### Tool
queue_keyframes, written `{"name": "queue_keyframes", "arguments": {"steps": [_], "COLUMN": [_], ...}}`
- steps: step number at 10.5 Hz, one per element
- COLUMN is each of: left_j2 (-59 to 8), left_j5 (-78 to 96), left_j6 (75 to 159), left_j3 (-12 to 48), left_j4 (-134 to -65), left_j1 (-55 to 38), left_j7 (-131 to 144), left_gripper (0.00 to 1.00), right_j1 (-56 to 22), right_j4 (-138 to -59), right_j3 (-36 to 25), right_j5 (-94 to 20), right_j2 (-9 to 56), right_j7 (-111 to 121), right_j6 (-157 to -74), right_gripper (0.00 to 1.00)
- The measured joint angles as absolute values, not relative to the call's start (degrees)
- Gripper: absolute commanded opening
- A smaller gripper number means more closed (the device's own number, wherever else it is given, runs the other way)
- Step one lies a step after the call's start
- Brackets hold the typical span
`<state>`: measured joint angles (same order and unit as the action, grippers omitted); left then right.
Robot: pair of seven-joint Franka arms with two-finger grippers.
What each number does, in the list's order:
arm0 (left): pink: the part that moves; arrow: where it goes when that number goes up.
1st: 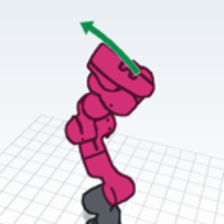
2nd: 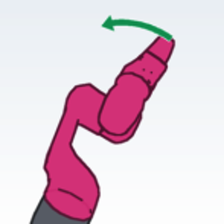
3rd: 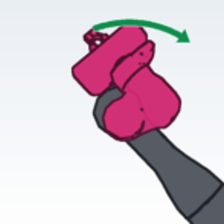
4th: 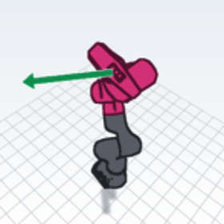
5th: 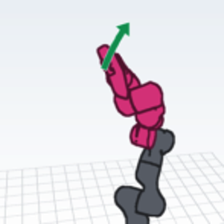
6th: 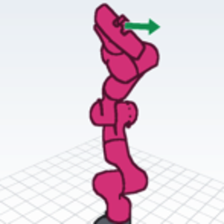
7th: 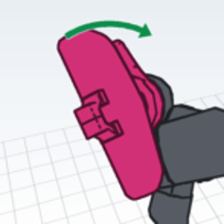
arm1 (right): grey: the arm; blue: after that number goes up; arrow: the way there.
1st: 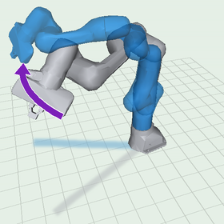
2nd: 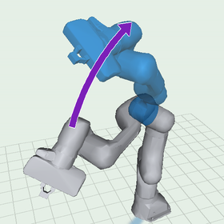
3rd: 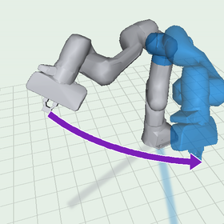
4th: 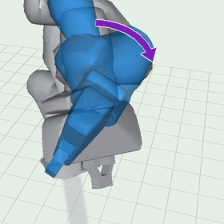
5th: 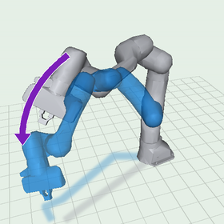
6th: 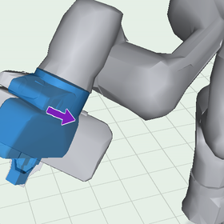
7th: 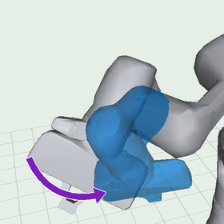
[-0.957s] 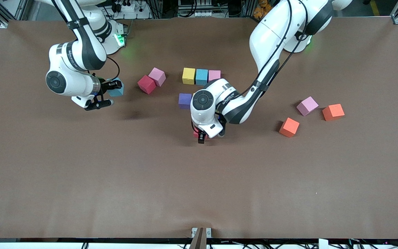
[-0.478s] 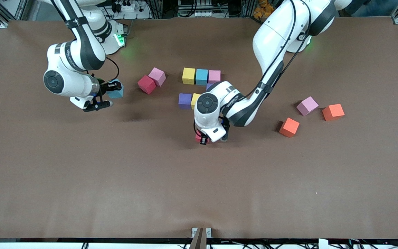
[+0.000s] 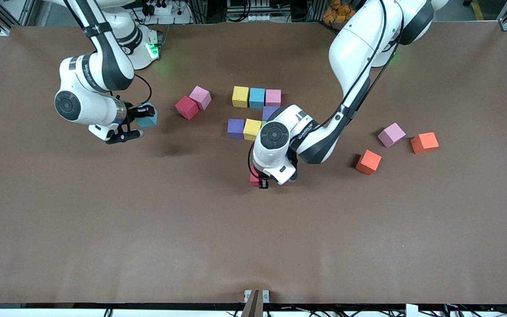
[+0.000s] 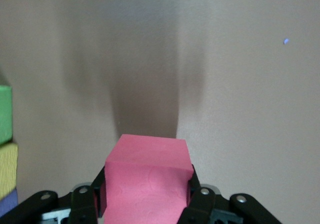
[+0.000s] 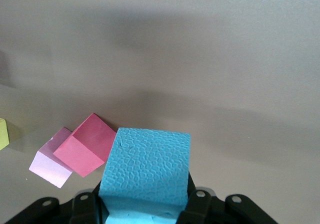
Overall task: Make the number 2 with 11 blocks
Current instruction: 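Grasp the pink block with the left gripper while the right gripper holds cyan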
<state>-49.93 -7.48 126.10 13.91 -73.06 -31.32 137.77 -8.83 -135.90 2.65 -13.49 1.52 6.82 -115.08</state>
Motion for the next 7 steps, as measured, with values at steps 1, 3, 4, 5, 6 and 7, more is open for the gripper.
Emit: {"name": "queue_keyframes", "arguments": {"steps": [1,3,4,5,6,7], "left_j2": [-49.5,-49.0,-48.8,-48.4,-48.0,-47.6], "left_j5": [-7.4,-7.4,-7.4,-6.8,-6.3,-5.7], "left_j6": [126.1,127.3,128.1,128.4,128.8,129.8], "left_j3": [14.1,14.2,14.2,14.3,14.4,14.6], "left_j4": [-73.1,-73.1,-73.0,-72.8,-72.8,-72.8], "left_j1": [-31.5,-31.7,-31.7,-31.7,-31.7,-31.7], "left_j7": [142.7,153.7,157.5,158.3,159.6,160.9], "left_gripper": [0.16,0.16,0.16,0.16,0.16,0.16], "right_j1": [-8.8,-8.8,-8.8,-8.7,-8.7,-8.7], "right_j4": [-135.4,-133.7,-132.5,-131.4,-130.7,-130.4], "right_j3": [2.6,2.6,2.6,2.6,2.6,2.6], "right_j5": [-13.4,-13.0,-12.2,-11.8,-11.7,-11.5], "right_j2": [1.6,1.7,1.7,1.8,1.9,2.2], "right_j7": [6.8,7.0,7.0,7.0,7.0,7.0], "right_j6": [-115.1,-115.2,-115.3,-115.3,-115.3,-115.6], "right_gripper": [0.46,0.46,0.46,0.46,0.46,0.46]}}
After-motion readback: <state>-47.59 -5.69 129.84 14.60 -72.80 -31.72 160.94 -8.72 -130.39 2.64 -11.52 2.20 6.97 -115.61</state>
